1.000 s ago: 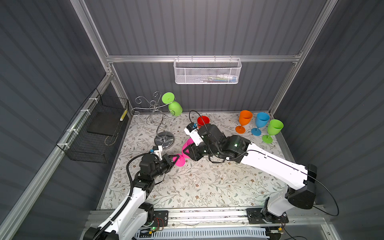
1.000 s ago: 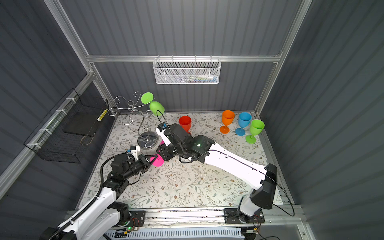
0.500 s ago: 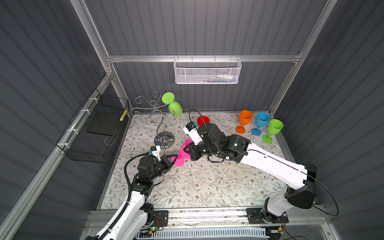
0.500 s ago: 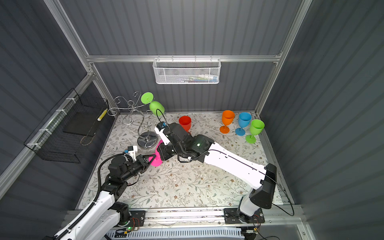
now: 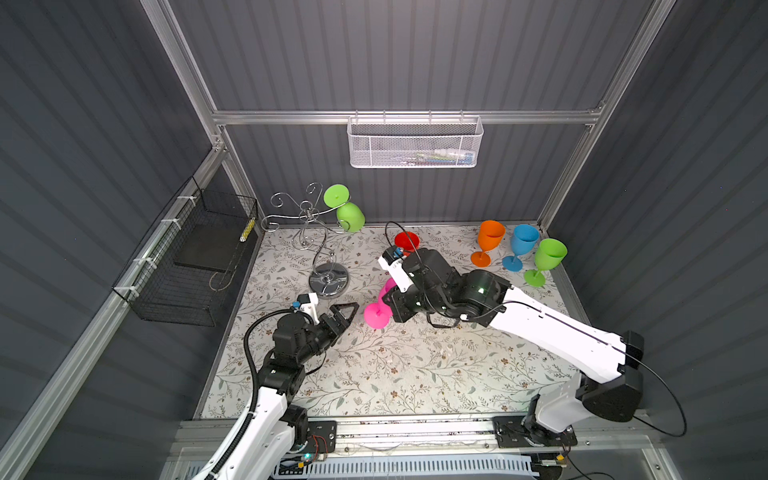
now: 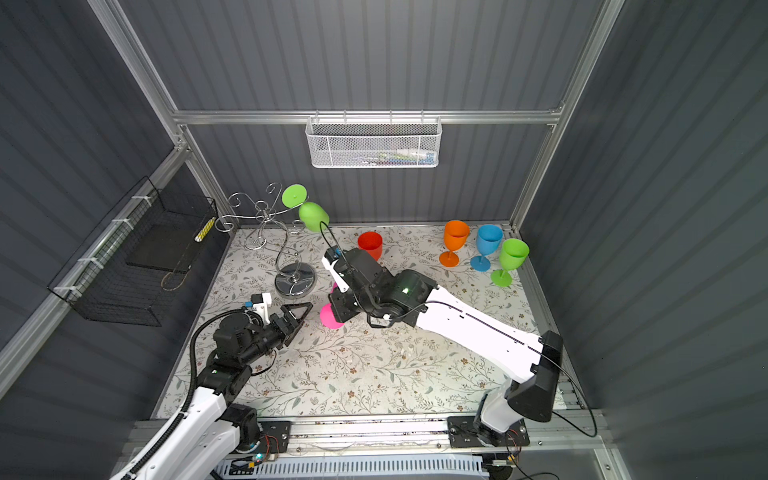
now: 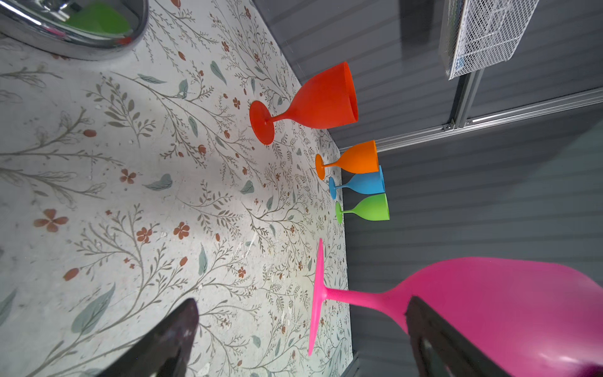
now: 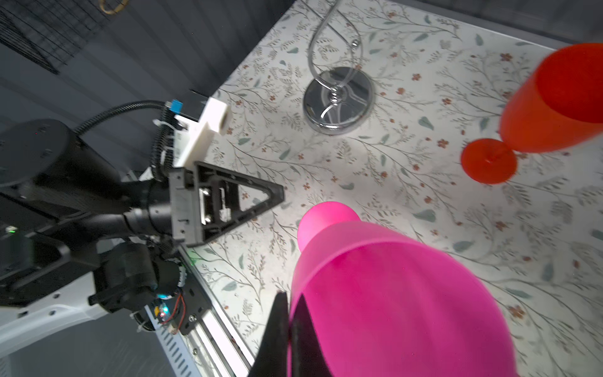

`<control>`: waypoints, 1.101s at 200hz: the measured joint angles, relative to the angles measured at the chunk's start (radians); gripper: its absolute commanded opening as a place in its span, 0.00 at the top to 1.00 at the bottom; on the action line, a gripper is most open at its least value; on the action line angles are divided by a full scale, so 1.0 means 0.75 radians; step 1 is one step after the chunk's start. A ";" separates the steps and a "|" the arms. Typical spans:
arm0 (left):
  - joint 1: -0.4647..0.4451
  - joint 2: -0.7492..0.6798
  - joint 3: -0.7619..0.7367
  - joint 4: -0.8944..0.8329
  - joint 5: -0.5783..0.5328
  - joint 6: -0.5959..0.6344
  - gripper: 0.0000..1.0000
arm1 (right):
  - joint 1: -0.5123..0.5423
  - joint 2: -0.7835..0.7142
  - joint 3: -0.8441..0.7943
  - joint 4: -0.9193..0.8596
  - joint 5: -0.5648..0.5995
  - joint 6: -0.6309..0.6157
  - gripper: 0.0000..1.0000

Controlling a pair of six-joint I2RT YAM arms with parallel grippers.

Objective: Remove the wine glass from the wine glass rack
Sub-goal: 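Open the left gripper off the pink glass foot while the right holds the bowl, then carry the pink glass to the far corner and set it upright with the right gripper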

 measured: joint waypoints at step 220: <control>0.004 0.124 0.056 -0.123 0.001 0.206 0.00 | -0.908 0.546 0.359 -0.124 0.031 -0.243 1.00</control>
